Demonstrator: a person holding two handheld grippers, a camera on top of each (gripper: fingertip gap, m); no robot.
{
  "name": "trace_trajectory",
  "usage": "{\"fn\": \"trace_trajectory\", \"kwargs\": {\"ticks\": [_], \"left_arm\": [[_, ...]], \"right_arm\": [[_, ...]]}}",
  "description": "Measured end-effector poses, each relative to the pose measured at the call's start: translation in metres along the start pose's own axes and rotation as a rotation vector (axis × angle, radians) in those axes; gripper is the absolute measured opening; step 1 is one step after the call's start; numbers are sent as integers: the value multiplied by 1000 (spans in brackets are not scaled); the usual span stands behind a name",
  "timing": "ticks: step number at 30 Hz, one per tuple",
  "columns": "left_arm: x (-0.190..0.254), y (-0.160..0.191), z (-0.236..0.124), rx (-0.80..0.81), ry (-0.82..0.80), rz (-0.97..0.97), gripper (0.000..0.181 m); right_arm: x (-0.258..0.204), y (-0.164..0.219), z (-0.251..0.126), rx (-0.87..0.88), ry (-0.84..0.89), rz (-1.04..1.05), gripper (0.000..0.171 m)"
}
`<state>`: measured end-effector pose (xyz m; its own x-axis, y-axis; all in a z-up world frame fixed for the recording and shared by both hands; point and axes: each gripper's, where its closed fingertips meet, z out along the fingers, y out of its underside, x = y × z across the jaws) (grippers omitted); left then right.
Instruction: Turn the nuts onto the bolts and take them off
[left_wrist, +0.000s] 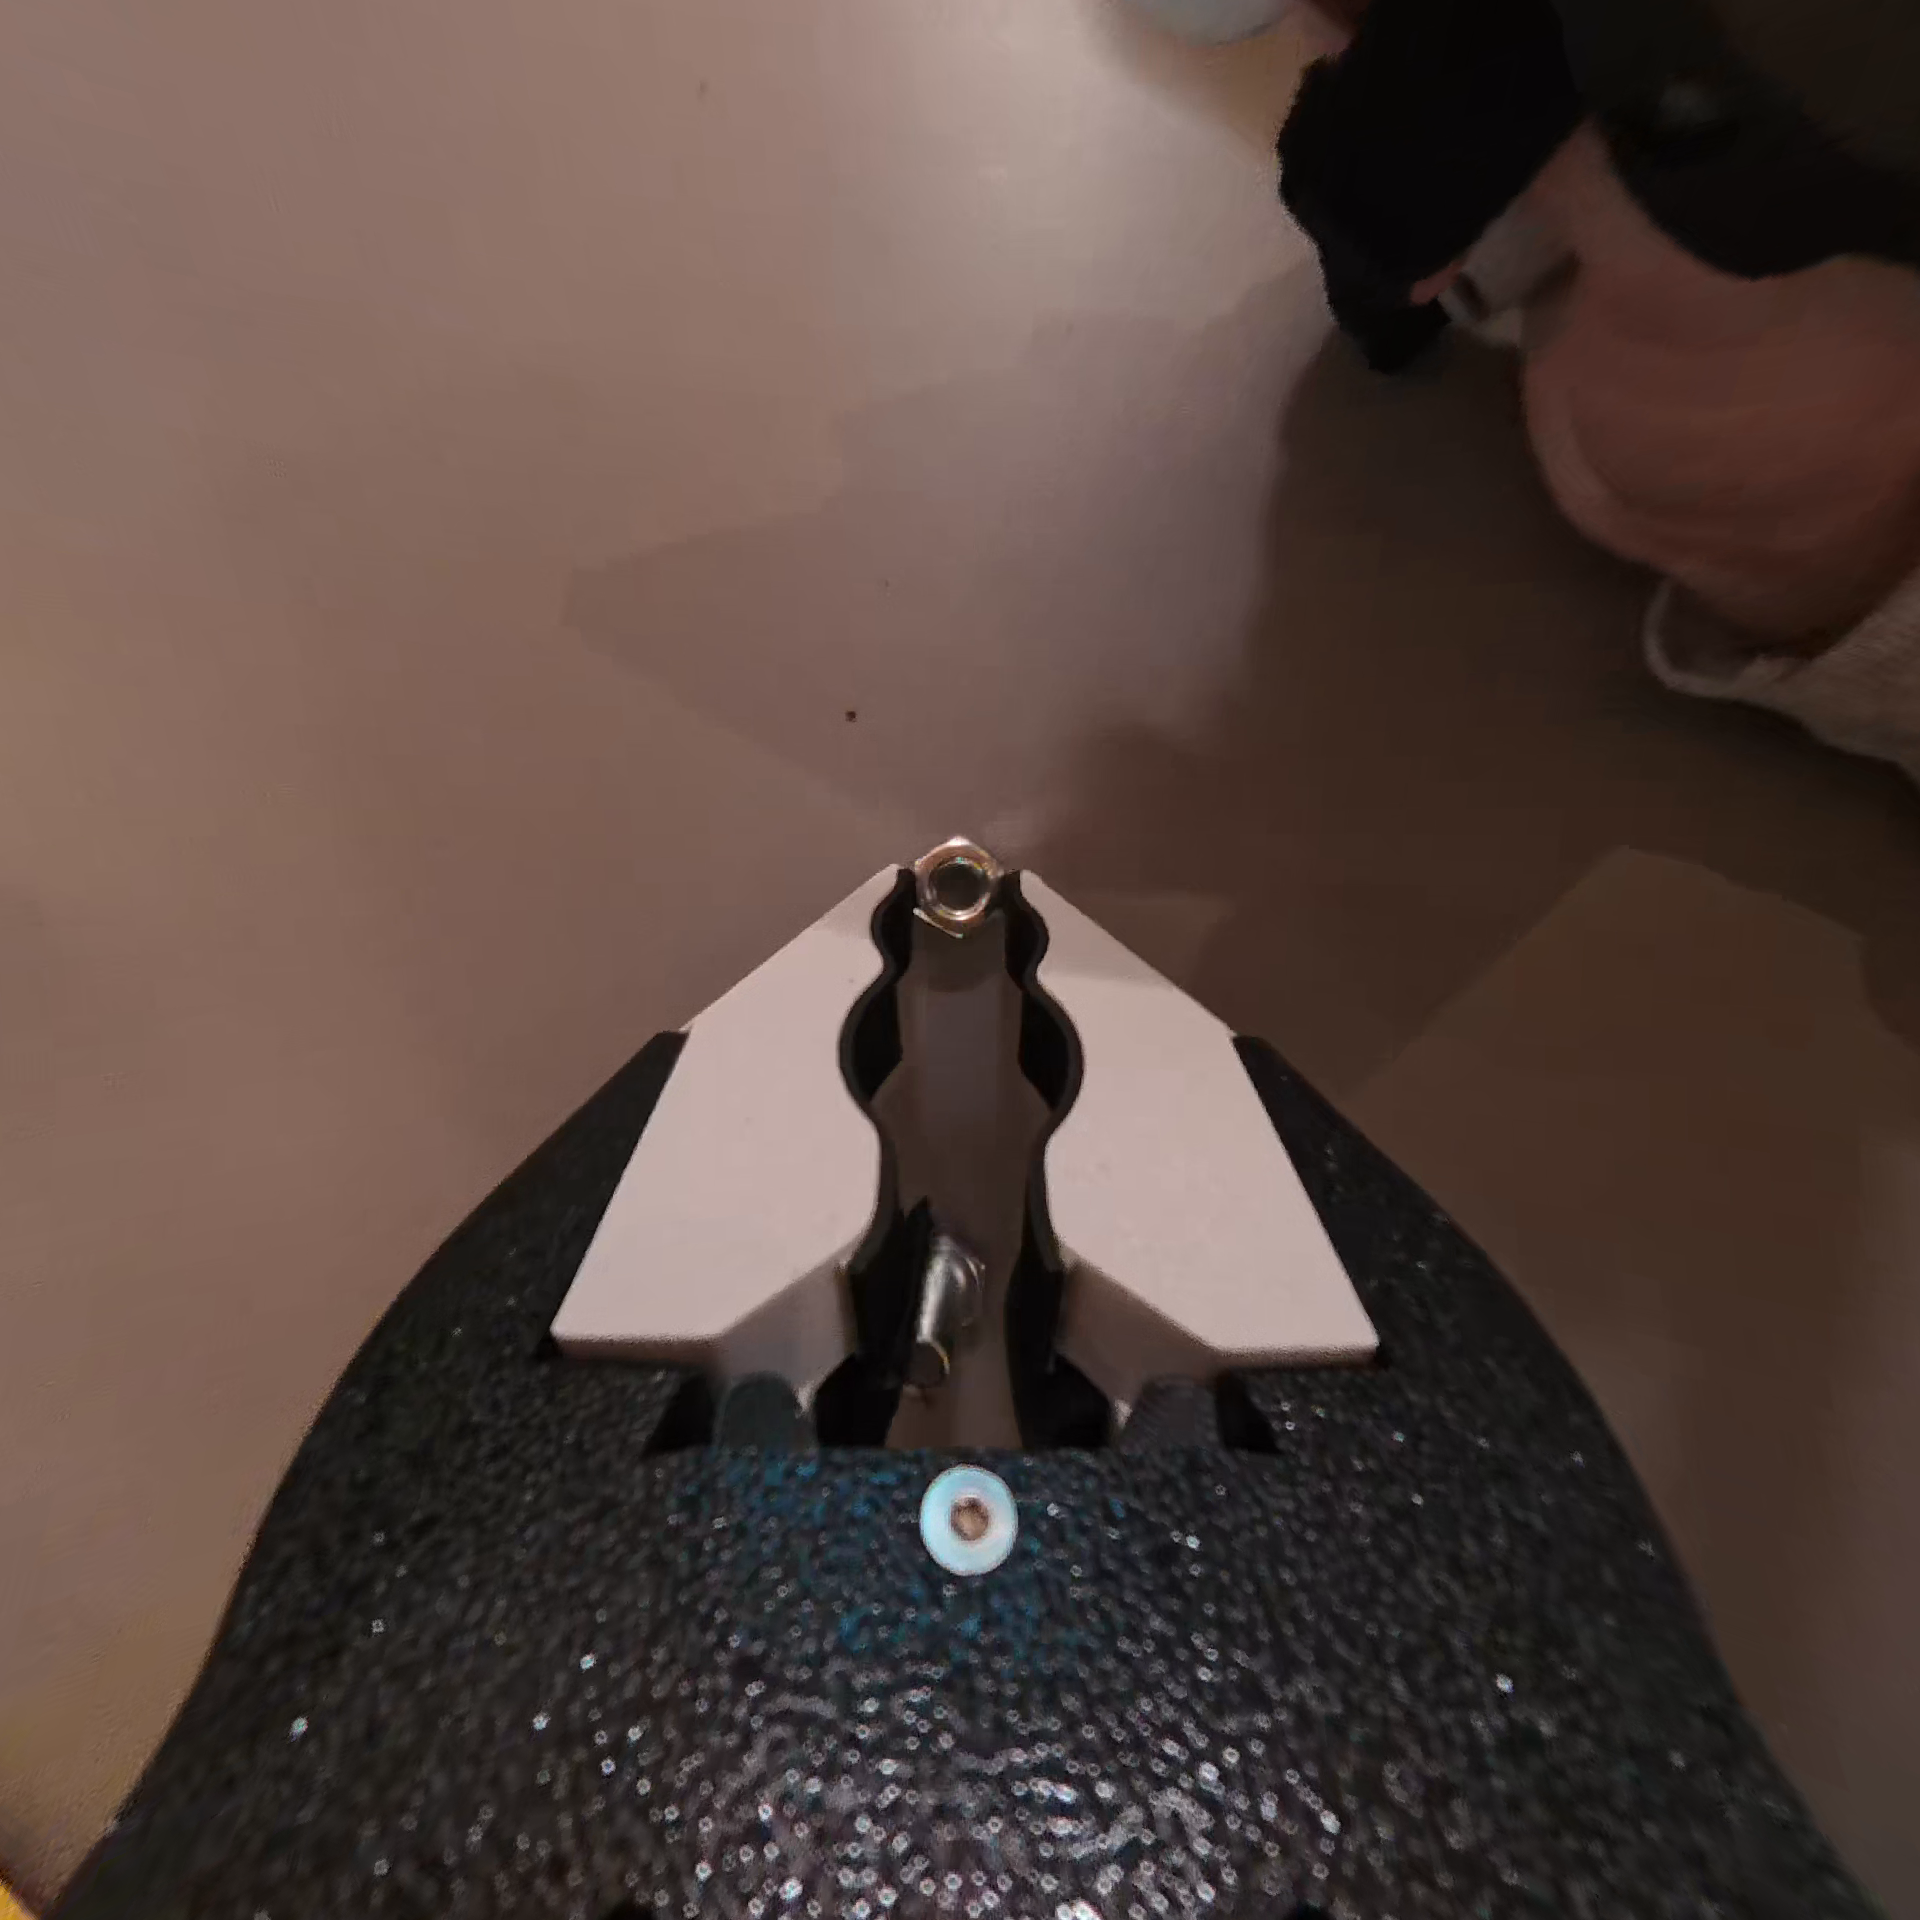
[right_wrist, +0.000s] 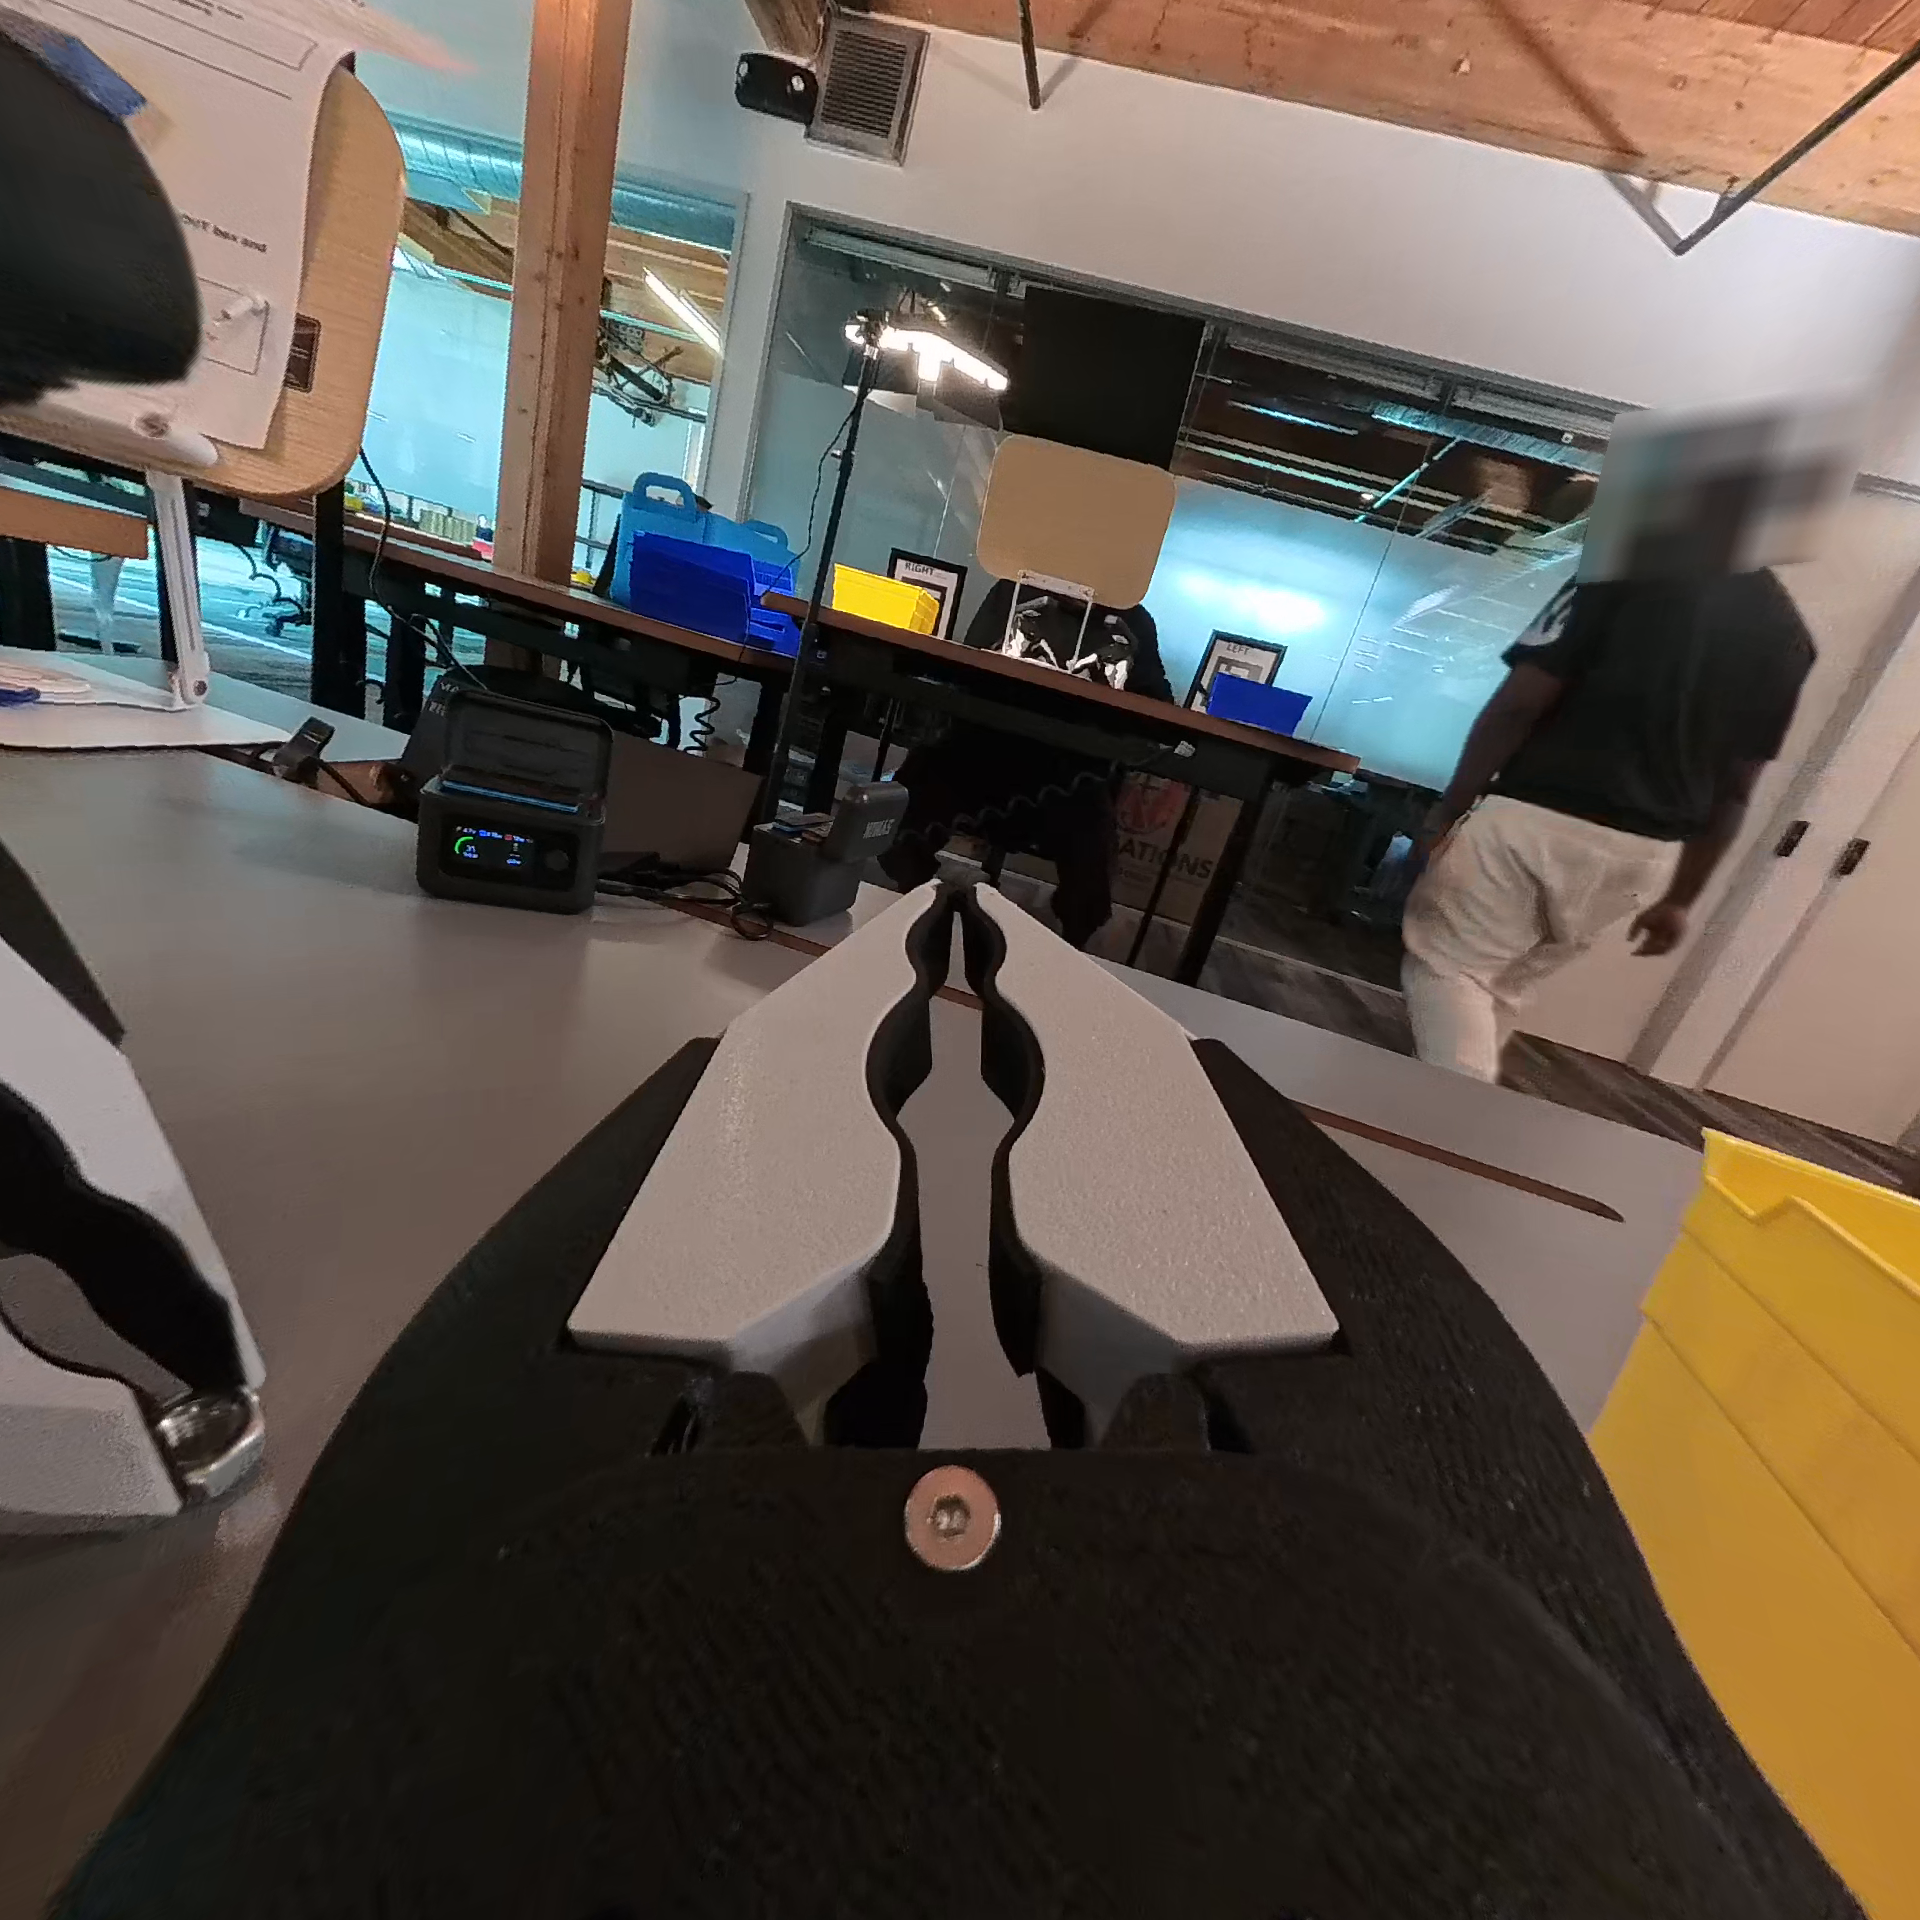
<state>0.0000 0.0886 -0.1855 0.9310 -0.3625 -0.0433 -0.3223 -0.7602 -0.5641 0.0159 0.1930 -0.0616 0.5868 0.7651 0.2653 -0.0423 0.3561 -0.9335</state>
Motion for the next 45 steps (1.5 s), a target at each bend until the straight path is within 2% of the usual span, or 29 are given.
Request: {"fn": "trace_trajectory", "kwargs": {"ticks": [8, 9, 13, 14, 17, 21, 24, 27, 30, 38, 42, 45], "left_arm": [[-6, -8, 9, 15, 8, -56, 20], [-10, -10, 8, 37, -6, -77, 34], [-36, -30, -18, 266, -121, -127, 83], [-49, -33, -30, 343, -176, -127, 88], [-81, -32, -70, 565, -272, -139, 86], [-125, -9, -110, 781, -472, -189, 96], [-132, -2, -116, 919, -391, -300, 93], [-129, -7, -113, 966, -284, -351, 90], [-132, -7, -113, 966, -316, -348, 80], [-130, -12, -121, 985, -355, -255, 74], [-132, -13, -132, 990, -446, -167, 70], [-131, -14, -134, 967, -504, -89, 65]], "right_arm": [[-1, 0, 0, 1, -2, 0, 0], [-1, 0, 0, 0, -6, 3, 0], [-2, 0, 0, -2, -14, 9, 0], [-3, 0, 0, -3, -17, 7, 0], [-6, 1, 1, -7, -26, -8, 0], [-10, 1, 1, -13, -39, -34, 0], [-14, 2, 1, -14, -50, -63, 0], [-19, 4, 2, -33, -71, -88, 0], [-27, 5, 2, -50, -103, -99, 0], [-42, -2, -4, -62, -160, -220, 0], [-73, -7, -15, -71, -352, -230, 2], [-101, -22, -31, -8, -518, -228, 2]]}}
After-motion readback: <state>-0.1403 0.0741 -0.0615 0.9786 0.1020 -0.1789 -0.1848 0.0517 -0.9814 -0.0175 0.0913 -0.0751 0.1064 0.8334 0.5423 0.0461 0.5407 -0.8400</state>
